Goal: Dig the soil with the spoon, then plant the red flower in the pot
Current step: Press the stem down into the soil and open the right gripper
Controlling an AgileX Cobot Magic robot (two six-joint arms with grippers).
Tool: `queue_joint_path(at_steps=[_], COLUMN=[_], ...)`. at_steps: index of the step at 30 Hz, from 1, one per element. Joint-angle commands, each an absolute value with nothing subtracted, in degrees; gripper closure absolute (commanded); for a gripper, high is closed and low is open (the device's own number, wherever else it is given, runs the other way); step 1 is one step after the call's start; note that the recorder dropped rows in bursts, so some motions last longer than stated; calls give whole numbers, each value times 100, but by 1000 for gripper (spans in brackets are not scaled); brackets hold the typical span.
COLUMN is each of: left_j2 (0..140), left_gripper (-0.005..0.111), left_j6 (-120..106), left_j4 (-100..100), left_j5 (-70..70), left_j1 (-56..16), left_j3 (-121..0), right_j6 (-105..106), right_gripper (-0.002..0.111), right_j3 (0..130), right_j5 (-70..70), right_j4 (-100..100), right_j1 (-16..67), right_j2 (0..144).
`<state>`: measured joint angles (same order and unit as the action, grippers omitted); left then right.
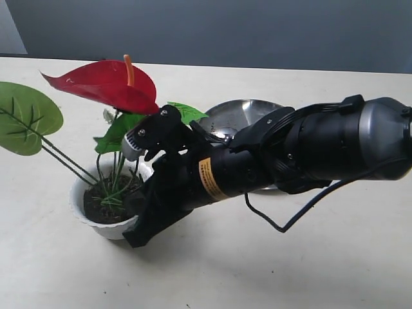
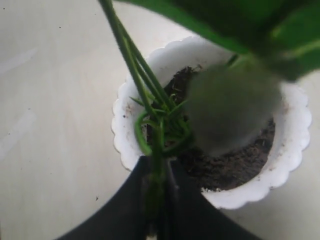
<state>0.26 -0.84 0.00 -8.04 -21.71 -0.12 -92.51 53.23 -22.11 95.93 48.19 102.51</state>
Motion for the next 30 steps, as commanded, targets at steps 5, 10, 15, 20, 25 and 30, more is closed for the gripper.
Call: queue_joint_path(at_steps=[5, 10, 15, 20, 25, 30], left_j2=[0, 0, 0, 0, 0, 0], left_gripper=[106, 106, 106, 106, 106, 106], left_j6=[-63, -63, -63, -63, -63, -63], left_j4=[0, 0, 0, 0, 0, 0], left_j5=[-730, -730, -730, -730, -730, -730], left_j1=[-2193, -2193, -2193, -2193, -2193, -2193], left_j3=[0, 0, 0, 0, 0, 0], right_j6=[-9312, -9316, -9356, -9356, -9356, -9366], right_gripper=[68, 72, 72, 72, 72, 71], right_j3=[5116, 5116, 5116, 5116, 5116, 5116], right_j5=[-1870, -1867, -1856, -1795, -1992, -1992], right_j4=[9995, 9995, 9995, 9995, 9995, 9995], right_j1=[4799, 4799, 4799, 4799, 4799, 4799], right_j2=[10473, 10473, 10369, 10129, 9959, 9958])
